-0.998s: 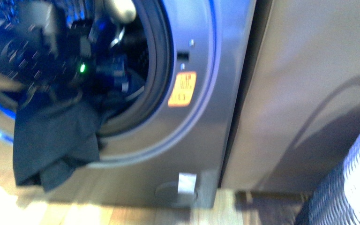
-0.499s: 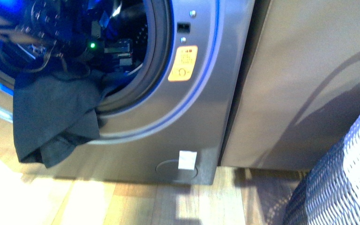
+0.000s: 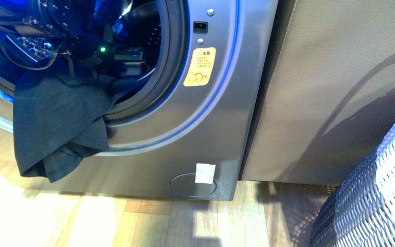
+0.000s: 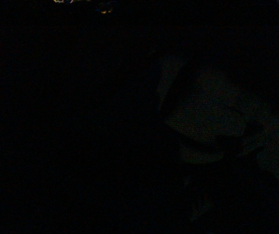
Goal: Collect clothes from washing machine
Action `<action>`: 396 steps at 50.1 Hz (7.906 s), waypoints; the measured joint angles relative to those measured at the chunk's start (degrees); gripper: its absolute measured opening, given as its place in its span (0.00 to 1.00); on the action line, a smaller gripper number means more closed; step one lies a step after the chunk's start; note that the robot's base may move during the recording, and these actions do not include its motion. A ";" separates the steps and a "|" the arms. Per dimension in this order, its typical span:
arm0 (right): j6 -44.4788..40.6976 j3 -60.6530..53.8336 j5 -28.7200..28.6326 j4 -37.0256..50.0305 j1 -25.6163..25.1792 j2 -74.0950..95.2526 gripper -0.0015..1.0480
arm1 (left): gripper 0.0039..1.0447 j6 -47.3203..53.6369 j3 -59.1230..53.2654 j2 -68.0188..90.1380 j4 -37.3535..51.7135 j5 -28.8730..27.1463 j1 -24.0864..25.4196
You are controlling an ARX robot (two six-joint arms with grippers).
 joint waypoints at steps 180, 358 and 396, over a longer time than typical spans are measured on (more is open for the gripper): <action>0.00 0.00 0.00 0.02 0.00 0.00 0.93 | 0.06 -12.28 -3.98 -62.05 7.63 28.30 -24.15; 37.99 46.14 -61.79 61.44 7.89 79.84 0.93 | 0.06 -12.37 -3.23 -61.92 7.63 28.04 -24.20; 25.66 54.69 -42.14 47.87 22.16 82.29 0.93 | 0.06 -12.37 -3.23 -61.83 7.63 27.98 -24.20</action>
